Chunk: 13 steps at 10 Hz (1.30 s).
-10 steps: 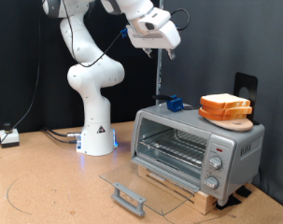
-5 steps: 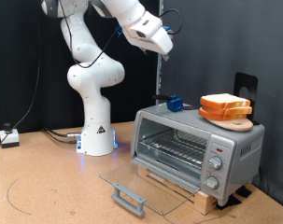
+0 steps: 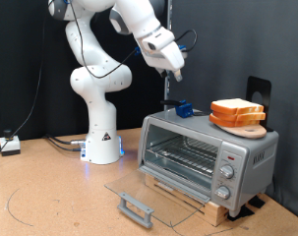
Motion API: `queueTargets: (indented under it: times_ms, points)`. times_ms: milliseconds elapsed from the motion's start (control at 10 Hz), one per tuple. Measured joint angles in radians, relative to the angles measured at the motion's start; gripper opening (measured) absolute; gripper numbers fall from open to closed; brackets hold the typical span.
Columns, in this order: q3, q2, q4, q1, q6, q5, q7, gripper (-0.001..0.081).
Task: Make a piece of toast with the oven
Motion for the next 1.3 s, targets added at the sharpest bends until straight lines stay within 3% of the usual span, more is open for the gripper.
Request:
queueTargets:
  times_ms: [600,1300]
  points:
    - [0.031,0.024,-0.037,0.014,-0.020,0.004,-0.002,0.0809]
    - [0.152,0.129,-0.083,0.024,0.128,0.076,0.009,0.0809]
